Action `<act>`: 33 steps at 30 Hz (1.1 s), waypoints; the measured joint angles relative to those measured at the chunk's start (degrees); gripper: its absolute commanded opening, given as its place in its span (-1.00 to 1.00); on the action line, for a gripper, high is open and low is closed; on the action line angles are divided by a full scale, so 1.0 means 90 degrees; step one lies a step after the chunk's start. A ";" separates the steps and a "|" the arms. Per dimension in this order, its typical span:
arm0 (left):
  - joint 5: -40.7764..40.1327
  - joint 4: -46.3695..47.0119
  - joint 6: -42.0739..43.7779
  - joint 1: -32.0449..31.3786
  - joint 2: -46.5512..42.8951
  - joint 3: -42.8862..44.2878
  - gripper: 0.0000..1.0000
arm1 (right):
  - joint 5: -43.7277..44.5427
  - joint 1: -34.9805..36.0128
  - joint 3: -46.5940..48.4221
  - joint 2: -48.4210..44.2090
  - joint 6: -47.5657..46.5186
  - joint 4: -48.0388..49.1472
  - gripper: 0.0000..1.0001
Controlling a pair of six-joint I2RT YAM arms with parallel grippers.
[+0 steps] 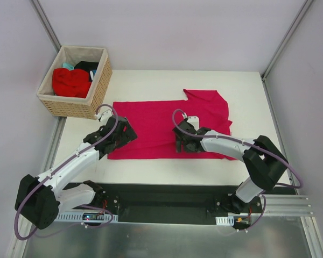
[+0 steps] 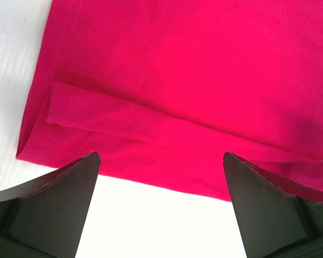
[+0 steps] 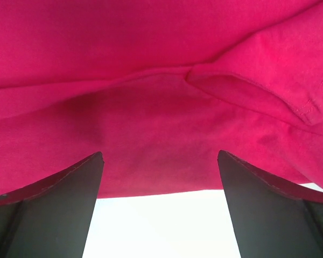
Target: Fold and stack the t-shirts
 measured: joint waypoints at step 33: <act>0.0000 0.0838 -0.0328 -0.0406 0.1639 -0.0447 0.98 | 0.0005 0.0476 -0.0646 -0.0107 0.0491 0.0500 0.83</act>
